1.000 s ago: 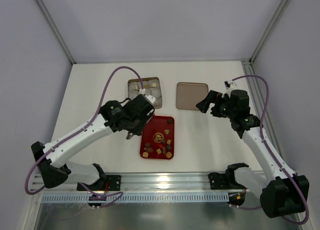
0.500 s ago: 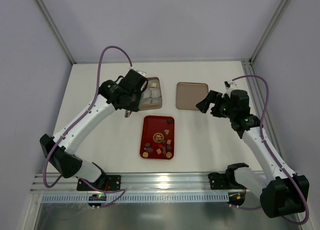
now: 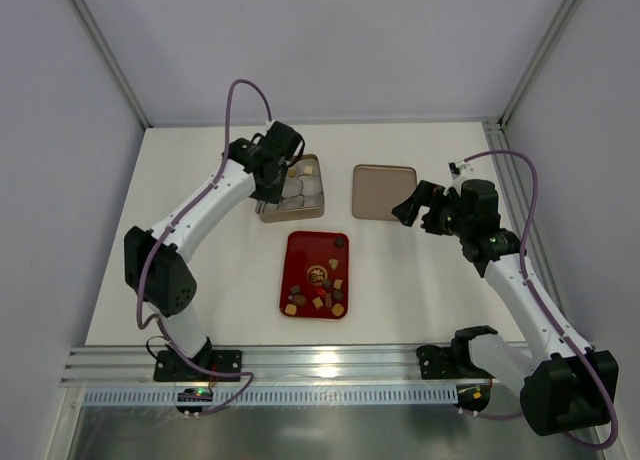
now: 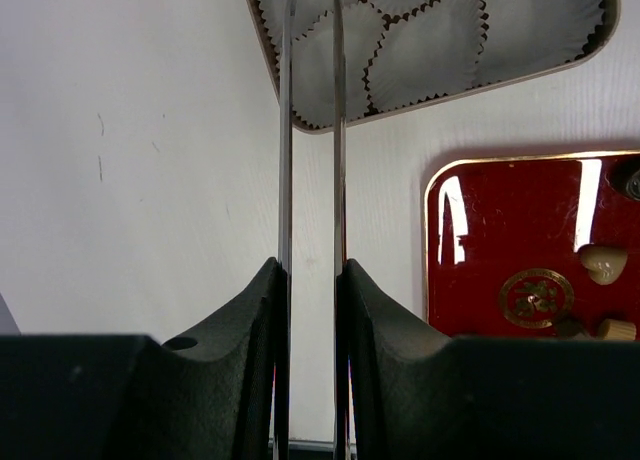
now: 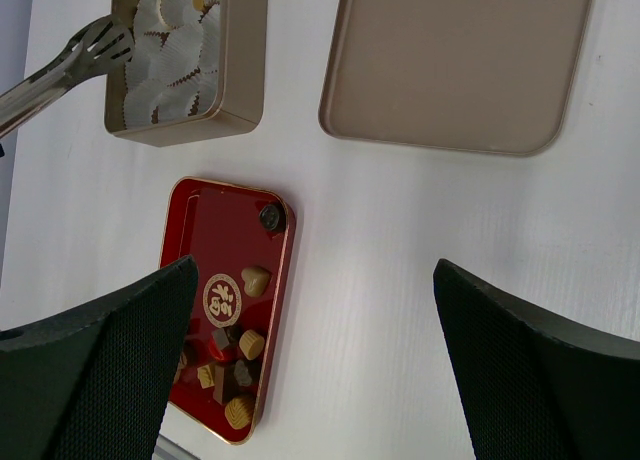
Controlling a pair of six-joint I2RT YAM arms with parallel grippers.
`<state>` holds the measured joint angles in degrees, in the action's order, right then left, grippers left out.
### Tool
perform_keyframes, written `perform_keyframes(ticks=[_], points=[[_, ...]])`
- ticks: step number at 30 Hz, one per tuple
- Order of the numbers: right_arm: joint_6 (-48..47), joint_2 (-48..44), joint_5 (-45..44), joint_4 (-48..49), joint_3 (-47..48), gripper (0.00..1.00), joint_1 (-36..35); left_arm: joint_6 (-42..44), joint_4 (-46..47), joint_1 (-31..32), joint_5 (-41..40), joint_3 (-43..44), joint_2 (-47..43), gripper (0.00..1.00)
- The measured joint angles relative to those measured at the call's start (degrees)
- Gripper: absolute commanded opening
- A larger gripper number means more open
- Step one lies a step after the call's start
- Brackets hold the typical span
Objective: Pack the chocolate
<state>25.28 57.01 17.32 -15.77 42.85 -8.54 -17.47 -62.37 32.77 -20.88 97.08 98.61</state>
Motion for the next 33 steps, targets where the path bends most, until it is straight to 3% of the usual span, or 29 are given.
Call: perform_keyframes(ticks=[20, 28, 33], points=[[0.0, 0.0, 0.0, 0.0, 0.0, 1.0, 0.0, 0.8, 1.7, -1.7, -1.0, -0.8, 4.4, 0.29], [0.0, 0.0, 0.0, 0.0, 0.0, 1.0, 0.0, 1.3, 2.0, -1.7, -1.0, -1.4, 4.4, 0.37], [0.0, 0.0, 0.0, 0.0, 0.0, 1.0, 0.0, 1.4, 2.0, -1.7, -0.8, -1.4, 4.4, 0.38]])
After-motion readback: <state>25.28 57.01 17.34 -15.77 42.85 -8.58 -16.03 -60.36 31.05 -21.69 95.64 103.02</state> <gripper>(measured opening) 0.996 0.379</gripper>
